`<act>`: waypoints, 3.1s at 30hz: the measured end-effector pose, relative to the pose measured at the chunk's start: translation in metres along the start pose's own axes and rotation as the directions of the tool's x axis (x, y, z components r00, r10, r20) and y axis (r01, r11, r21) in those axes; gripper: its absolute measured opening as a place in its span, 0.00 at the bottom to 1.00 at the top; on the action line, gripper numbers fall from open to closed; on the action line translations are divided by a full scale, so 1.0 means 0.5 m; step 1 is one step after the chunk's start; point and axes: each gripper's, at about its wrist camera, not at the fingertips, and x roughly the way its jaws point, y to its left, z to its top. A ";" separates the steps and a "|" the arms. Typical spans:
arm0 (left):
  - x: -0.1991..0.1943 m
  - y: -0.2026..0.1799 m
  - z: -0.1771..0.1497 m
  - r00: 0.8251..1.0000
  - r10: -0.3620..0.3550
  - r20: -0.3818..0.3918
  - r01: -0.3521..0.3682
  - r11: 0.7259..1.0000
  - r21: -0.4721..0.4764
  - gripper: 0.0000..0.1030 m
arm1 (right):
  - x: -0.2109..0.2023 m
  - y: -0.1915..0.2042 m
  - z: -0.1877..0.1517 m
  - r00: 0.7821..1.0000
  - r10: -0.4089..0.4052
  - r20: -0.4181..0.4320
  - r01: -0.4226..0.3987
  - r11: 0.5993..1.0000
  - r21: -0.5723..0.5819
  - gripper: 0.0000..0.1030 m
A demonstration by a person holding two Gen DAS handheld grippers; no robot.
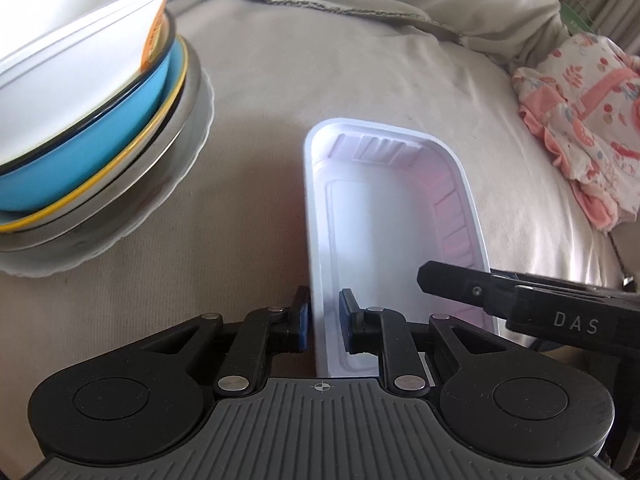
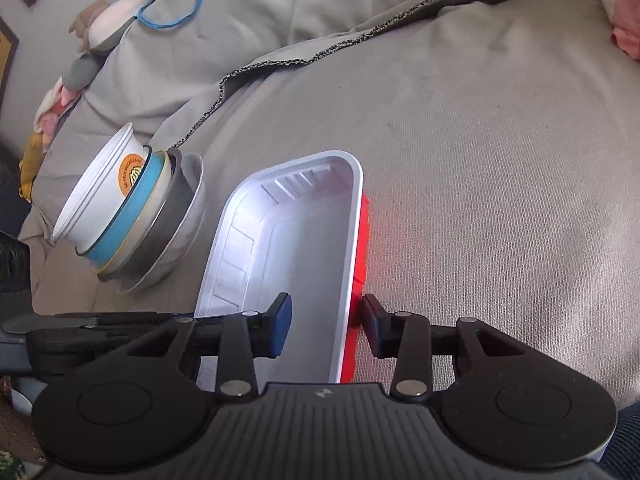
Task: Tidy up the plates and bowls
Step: 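Lift the red-and-white tray with both tools toward the bowl stack, then lower the tray onto the white bowl at the top of the stack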
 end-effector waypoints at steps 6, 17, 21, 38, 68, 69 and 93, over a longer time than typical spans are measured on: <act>0.007 -0.001 0.013 1.000 0.007 -0.016 -0.008 0.999 -0.046 0.19 | 0.003 -0.005 0.001 1.000 0.003 0.001 -0.003 1.000 0.012 0.38; 0.010 -0.014 0.032 0.999 0.027 0.035 -0.027 0.999 0.018 0.23 | 0.001 -0.009 0.002 1.000 -0.003 0.006 0.003 1.000 0.011 0.37; 0.000 -0.015 0.014 1.000 0.009 -0.013 -0.008 0.999 0.040 0.23 | 0.001 -0.008 0.002 1.000 -0.003 0.005 0.003 1.000 0.009 0.37; 0.006 -0.012 0.019 1.000 0.005 0.031 -0.006 0.999 0.032 0.22 | 0.003 -0.004 0.005 1.000 -0.012 -0.001 0.012 1.000 -0.008 0.37; -0.371 0.255 0.091 0.919 -0.012 0.395 0.057 0.993 -0.103 0.22 | -0.030 0.492 0.162 0.981 0.086 0.173 -0.028 0.950 -0.311 0.38; -0.353 0.271 0.090 0.925 -0.017 0.380 0.066 0.991 -0.117 0.21 | -0.008 0.492 0.158 0.984 0.071 0.161 -0.017 0.949 -0.315 0.38; -0.325 0.398 0.081 0.850 -0.159 0.502 0.316 0.916 -0.246 0.22 | 0.113 0.478 0.160 0.991 -0.080 0.108 0.108 0.951 -0.288 0.38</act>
